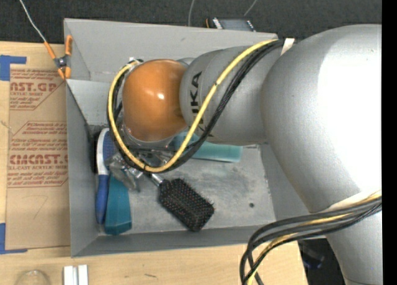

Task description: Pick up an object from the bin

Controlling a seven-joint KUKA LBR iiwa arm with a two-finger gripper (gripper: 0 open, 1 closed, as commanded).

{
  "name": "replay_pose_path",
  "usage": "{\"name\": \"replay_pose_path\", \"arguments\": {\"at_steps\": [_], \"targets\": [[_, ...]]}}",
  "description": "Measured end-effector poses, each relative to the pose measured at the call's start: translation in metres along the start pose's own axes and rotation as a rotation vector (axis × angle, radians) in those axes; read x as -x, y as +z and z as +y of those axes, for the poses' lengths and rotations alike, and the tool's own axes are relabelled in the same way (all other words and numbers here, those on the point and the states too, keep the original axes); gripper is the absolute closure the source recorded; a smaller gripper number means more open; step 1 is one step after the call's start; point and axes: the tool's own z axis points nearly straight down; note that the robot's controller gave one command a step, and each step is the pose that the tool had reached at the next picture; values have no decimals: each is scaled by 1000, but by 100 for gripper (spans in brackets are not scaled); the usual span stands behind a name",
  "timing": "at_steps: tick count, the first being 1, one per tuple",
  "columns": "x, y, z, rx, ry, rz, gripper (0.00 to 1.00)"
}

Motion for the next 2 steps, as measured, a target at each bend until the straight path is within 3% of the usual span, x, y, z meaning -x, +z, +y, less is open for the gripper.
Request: {"name": "replay_pose_path", "arguments": {"at_steps": [1,2], "targets": [[-1,0,1,1,2,1,0],[1,-1,0,0,1,-9,100]]}}
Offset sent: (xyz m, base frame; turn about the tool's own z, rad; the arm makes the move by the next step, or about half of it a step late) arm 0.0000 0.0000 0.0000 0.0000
